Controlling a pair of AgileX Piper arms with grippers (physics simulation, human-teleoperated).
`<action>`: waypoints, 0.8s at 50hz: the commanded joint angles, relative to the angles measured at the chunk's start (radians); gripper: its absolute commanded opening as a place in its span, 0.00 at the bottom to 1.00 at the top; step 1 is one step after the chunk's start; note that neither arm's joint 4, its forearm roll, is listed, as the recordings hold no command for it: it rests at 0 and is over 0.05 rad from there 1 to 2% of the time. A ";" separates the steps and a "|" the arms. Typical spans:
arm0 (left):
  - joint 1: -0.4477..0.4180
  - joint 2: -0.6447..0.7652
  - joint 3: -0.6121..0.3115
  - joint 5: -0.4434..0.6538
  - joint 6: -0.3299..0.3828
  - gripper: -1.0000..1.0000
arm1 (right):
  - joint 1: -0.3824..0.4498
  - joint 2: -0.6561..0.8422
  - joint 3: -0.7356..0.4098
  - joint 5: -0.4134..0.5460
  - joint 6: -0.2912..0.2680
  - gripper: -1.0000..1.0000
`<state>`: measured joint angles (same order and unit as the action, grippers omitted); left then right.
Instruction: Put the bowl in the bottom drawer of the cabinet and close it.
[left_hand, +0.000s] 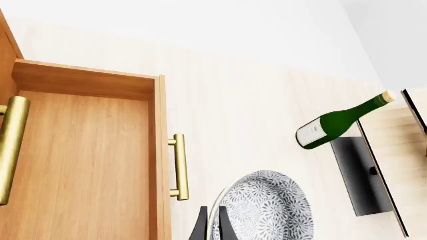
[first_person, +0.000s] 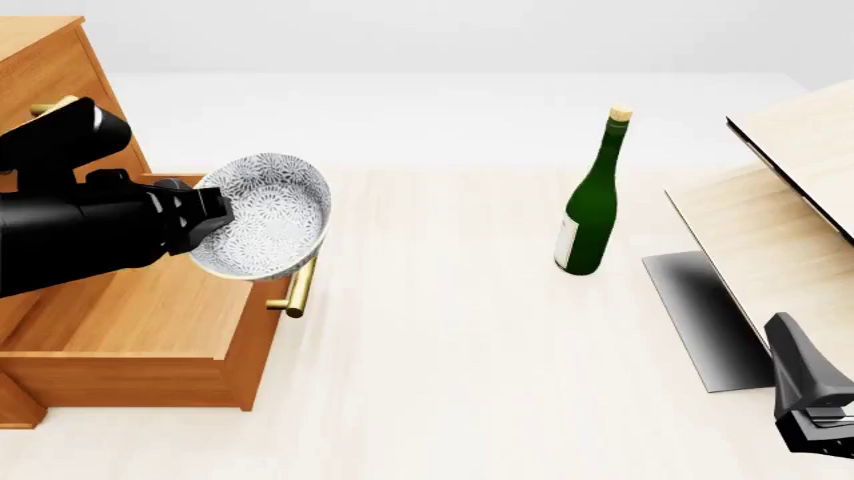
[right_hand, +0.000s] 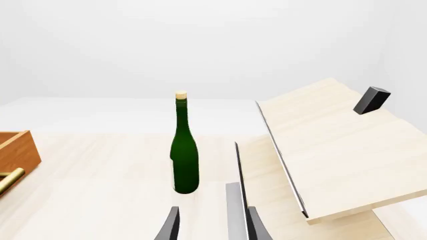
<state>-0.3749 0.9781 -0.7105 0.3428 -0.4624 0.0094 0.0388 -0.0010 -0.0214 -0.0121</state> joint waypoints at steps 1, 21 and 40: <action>0.095 -0.097 0.063 0.026 -0.003 0.00 | 0.000 0.000 0.000 0.000 0.000 1.00; 0.238 -0.123 0.097 0.014 -0.008 0.00 | 0.000 0.000 0.000 0.000 0.000 1.00; 0.335 -0.046 0.091 -0.051 -0.001 0.00 | 0.000 0.000 0.000 0.000 0.000 1.00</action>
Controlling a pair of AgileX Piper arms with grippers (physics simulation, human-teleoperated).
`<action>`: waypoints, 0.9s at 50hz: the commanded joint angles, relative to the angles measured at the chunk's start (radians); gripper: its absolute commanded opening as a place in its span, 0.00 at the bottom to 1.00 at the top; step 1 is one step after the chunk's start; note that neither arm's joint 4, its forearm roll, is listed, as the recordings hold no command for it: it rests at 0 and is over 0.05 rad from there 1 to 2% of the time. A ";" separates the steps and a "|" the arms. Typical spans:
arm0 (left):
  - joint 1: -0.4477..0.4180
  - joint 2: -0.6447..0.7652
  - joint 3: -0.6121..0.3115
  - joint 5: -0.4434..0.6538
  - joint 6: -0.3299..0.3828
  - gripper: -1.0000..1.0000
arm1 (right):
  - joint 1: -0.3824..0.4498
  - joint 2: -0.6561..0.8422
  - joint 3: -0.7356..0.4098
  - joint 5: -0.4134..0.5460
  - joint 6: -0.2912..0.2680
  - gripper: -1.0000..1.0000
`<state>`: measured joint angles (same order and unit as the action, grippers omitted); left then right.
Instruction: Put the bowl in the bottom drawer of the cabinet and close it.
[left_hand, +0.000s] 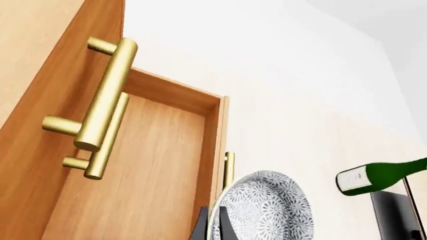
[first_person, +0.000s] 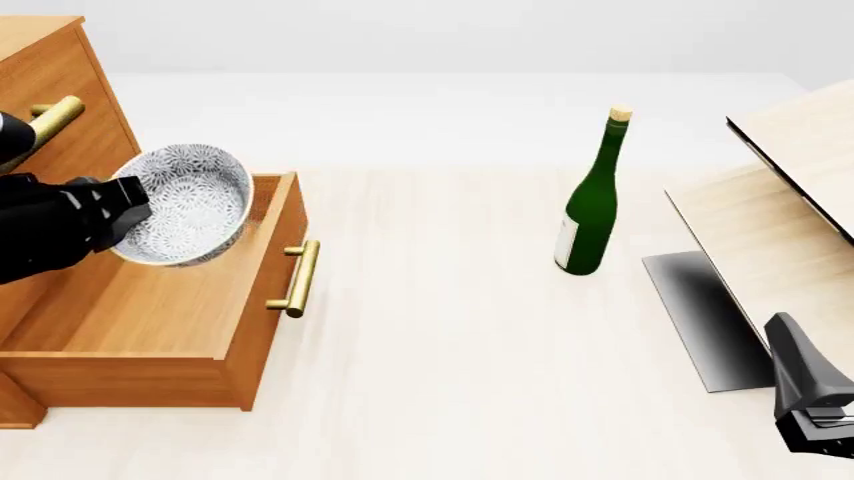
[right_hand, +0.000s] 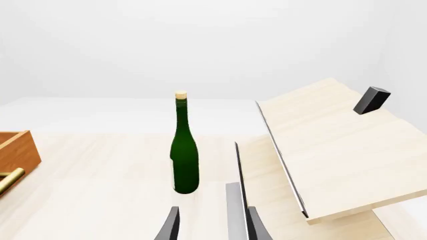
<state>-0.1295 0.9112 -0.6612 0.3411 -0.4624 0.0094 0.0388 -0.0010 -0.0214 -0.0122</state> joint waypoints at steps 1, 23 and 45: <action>0.097 0.024 0.039 -0.051 0.003 0.00 | 0.000 0.001 0.000 0.000 0.000 1.00; 0.168 0.133 0.058 -0.161 -0.015 0.00 | 0.000 0.000 0.000 0.000 0.000 1.00; 0.236 0.278 0.103 -0.302 -0.007 0.00 | 0.000 0.000 0.000 0.000 0.000 1.00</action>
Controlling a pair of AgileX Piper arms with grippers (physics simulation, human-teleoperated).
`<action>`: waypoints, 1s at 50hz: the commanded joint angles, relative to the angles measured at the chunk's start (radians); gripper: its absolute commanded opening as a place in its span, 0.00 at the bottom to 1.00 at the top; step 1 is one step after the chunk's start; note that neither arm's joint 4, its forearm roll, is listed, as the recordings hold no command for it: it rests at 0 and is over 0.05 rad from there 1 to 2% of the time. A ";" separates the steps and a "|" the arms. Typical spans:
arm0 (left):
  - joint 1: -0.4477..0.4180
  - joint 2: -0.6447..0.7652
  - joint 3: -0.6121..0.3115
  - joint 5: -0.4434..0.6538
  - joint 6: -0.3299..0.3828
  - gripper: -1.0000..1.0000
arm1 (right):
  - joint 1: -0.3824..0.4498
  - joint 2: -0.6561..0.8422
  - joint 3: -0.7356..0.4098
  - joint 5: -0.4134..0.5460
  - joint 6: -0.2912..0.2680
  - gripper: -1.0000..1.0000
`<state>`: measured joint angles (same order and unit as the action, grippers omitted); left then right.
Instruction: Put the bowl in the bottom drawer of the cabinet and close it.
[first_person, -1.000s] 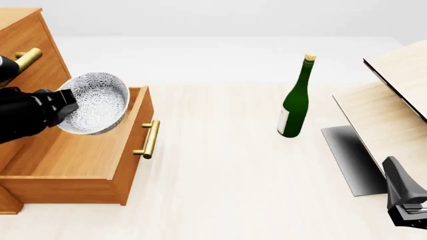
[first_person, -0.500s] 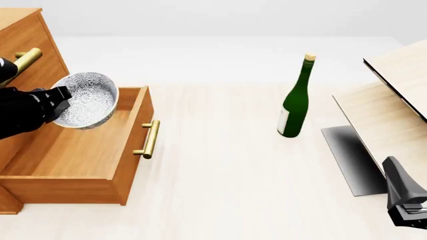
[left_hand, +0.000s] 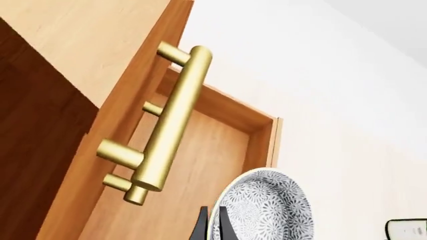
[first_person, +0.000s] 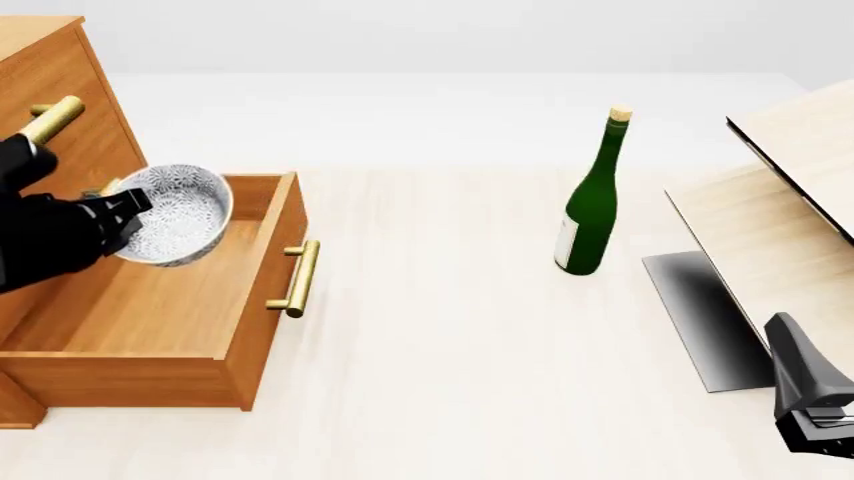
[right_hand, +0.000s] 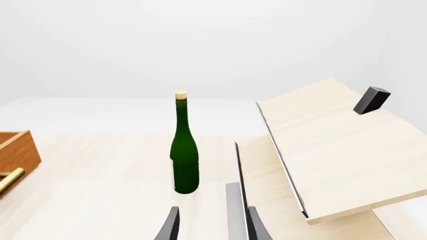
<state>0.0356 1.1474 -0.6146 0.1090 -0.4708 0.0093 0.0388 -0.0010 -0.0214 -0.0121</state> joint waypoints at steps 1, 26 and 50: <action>0.072 0.045 0.059 -0.074 -0.005 0.00 | 0.000 0.000 0.000 0.000 0.000 1.00; 0.105 0.116 0.103 -0.156 -0.014 0.00 | 0.000 0.001 0.000 0.000 0.000 1.00; 0.113 0.180 0.154 -0.243 -0.026 0.00 | 0.000 0.000 0.000 0.000 0.000 1.00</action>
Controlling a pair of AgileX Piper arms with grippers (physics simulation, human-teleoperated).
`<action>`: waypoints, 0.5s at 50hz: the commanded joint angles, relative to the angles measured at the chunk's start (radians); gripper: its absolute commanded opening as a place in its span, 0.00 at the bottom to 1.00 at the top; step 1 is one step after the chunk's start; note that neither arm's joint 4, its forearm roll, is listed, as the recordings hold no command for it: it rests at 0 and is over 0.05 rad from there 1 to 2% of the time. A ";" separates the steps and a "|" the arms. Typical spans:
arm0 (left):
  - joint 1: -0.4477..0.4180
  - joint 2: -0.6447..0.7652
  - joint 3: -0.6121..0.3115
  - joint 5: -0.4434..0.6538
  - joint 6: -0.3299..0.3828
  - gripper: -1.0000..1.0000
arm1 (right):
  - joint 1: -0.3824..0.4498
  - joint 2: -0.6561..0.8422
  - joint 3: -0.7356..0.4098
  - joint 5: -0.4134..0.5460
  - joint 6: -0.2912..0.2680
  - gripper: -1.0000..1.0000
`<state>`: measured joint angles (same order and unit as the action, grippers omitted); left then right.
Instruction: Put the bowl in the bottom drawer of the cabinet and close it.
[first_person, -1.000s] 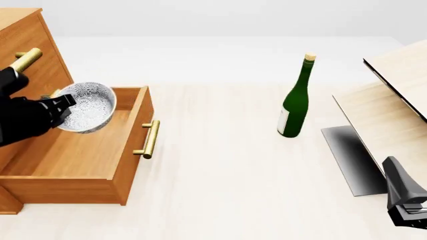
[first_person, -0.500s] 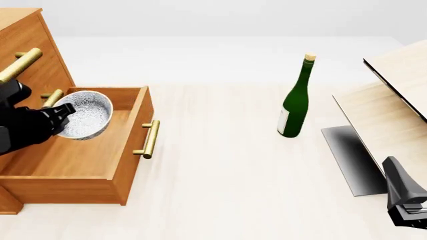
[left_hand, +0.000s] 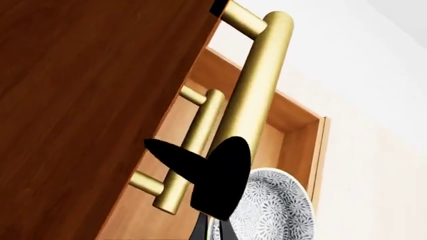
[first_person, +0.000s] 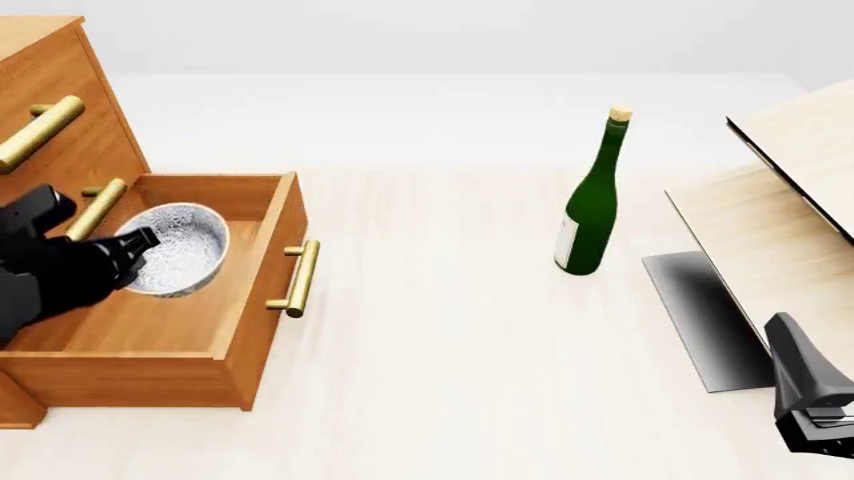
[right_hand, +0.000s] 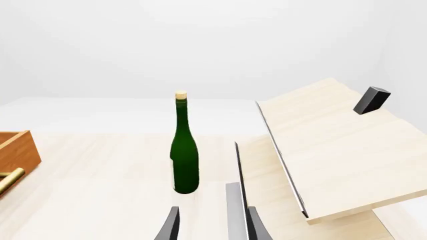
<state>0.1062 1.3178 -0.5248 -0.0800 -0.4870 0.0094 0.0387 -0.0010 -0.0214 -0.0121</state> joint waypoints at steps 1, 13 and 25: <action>0.042 0.010 0.064 -0.054 -0.009 0.00 | 0.000 0.000 0.000 0.000 0.000 1.00; 0.052 0.065 0.087 -0.112 -0.019 0.00 | 0.000 0.000 0.000 0.000 0.000 1.00; 0.063 0.090 0.086 -0.134 -0.015 0.00 | 0.000 0.000 0.000 0.000 0.000 1.00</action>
<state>0.1242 1.3928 -0.4839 -0.1693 -0.4970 0.0093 0.0387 -0.0010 -0.0213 -0.0121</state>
